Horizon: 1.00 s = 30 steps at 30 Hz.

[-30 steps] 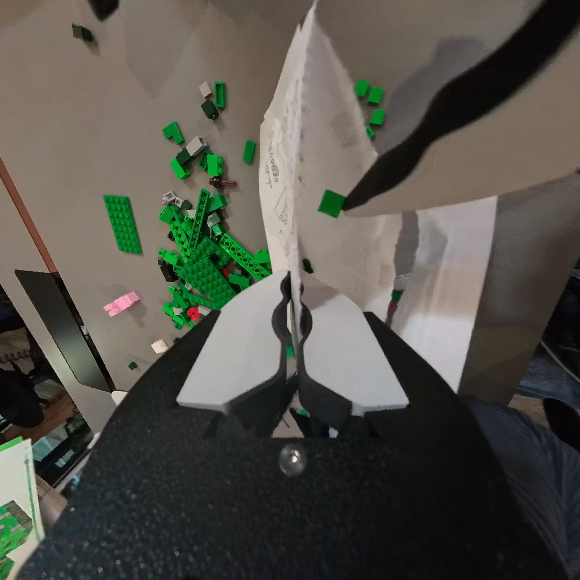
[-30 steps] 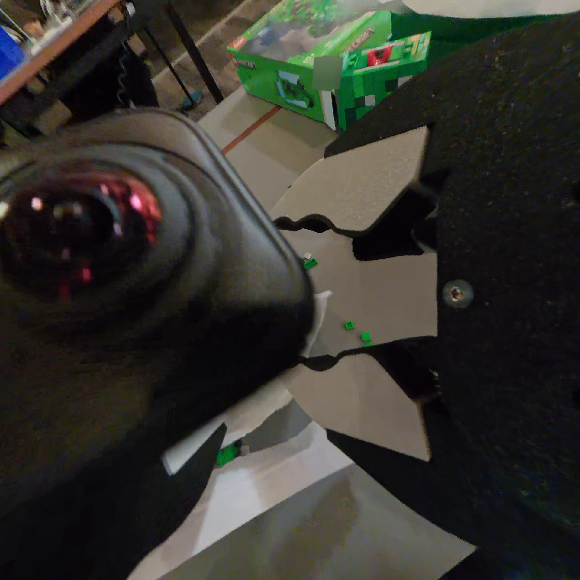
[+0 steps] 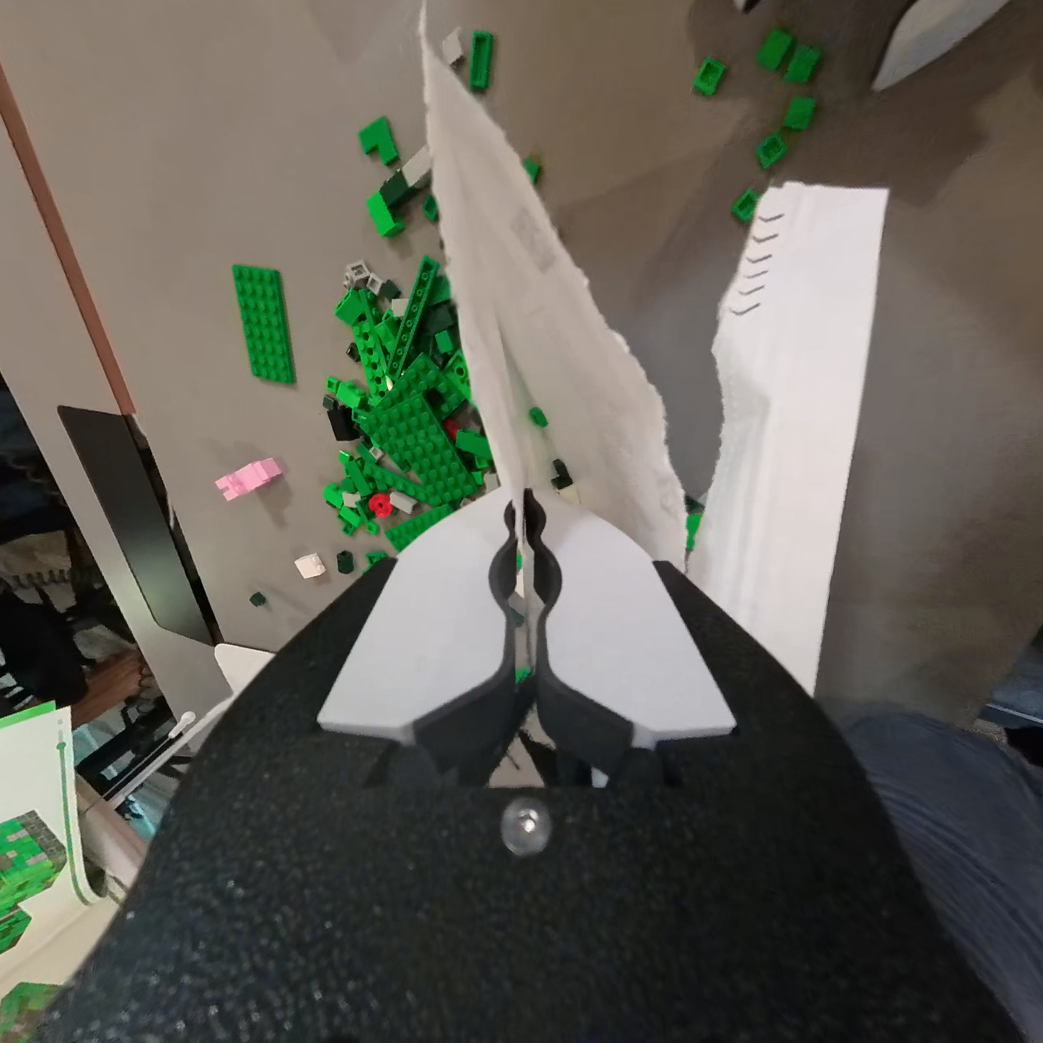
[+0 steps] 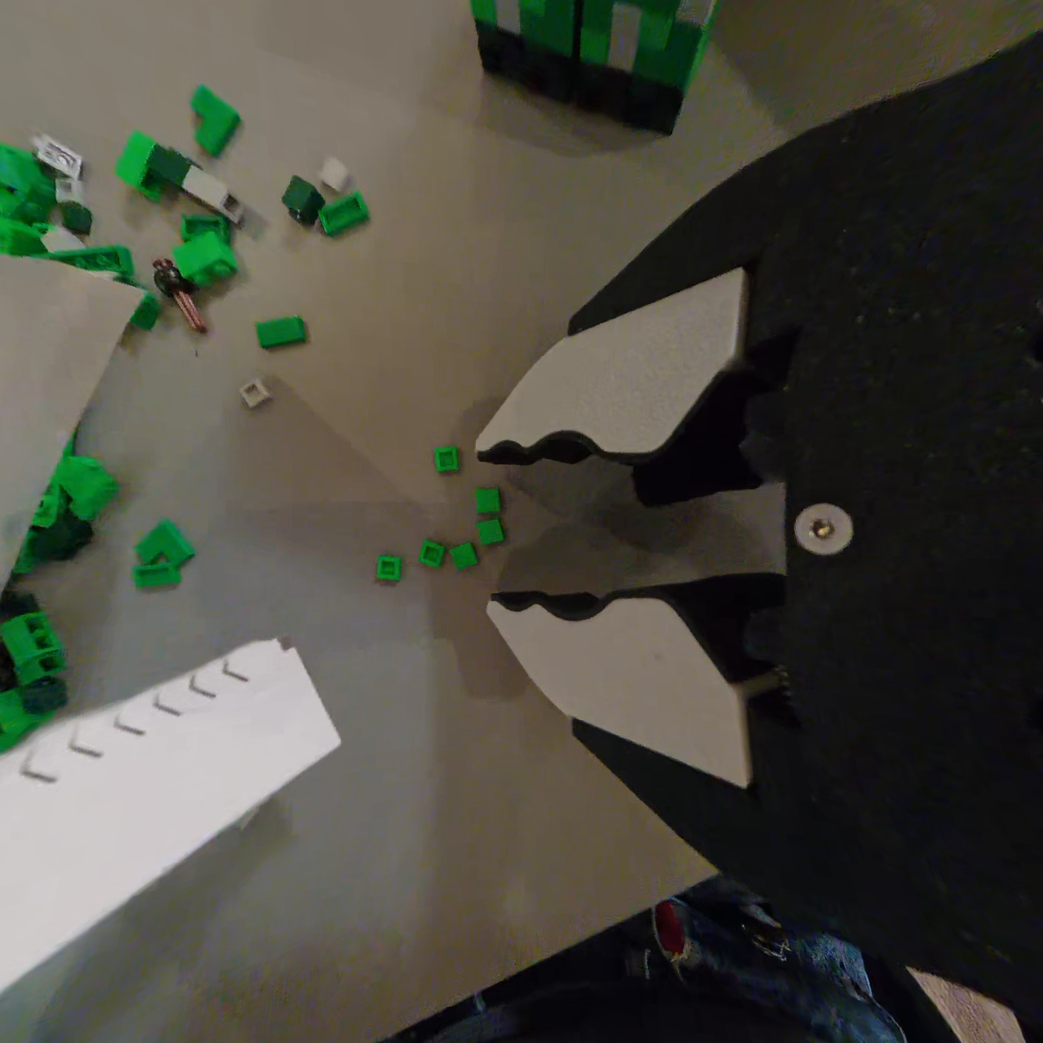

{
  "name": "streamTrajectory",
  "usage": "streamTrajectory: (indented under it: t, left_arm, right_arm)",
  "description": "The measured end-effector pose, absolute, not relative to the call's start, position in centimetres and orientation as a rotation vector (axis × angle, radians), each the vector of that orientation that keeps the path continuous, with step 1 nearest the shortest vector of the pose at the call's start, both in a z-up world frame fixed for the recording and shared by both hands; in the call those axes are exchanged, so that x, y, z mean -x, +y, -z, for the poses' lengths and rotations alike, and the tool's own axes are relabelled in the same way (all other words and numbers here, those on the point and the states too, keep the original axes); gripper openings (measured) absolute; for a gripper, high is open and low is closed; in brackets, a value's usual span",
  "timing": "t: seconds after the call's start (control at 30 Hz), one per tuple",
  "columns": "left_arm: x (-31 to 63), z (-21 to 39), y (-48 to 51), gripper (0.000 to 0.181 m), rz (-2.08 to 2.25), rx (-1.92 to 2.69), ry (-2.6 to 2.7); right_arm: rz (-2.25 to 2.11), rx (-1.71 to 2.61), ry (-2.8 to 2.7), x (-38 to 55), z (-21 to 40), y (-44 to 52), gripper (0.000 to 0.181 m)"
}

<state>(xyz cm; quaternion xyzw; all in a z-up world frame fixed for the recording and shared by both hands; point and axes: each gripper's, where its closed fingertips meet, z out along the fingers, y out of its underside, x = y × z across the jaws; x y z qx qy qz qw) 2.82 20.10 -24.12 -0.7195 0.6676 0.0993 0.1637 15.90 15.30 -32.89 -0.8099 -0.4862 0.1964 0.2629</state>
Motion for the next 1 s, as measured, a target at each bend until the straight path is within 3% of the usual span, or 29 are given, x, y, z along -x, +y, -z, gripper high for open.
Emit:
streamTrajectory:
  t: [0.47,0.63,1.0]
  left_arm:
    - [-3.3,24.2,19.6,0.0,-0.267,2.026,1.941]
    - [-3.5,24.3,19.4,0.0,-0.262,2.018,1.956]
    - [-4.4,25.4,19.1,0.0,-0.245,2.033,2.005]
  right_arm:
    - [-0.573,2.165,-1.415,-15.7,33.6,15.5,0.016]
    - [-0.557,2.154,-1.433,-15.7,33.3,15.4,0.016]
    - [-0.788,1.667,-1.32,-10.2,20.0,13.9,0.016]
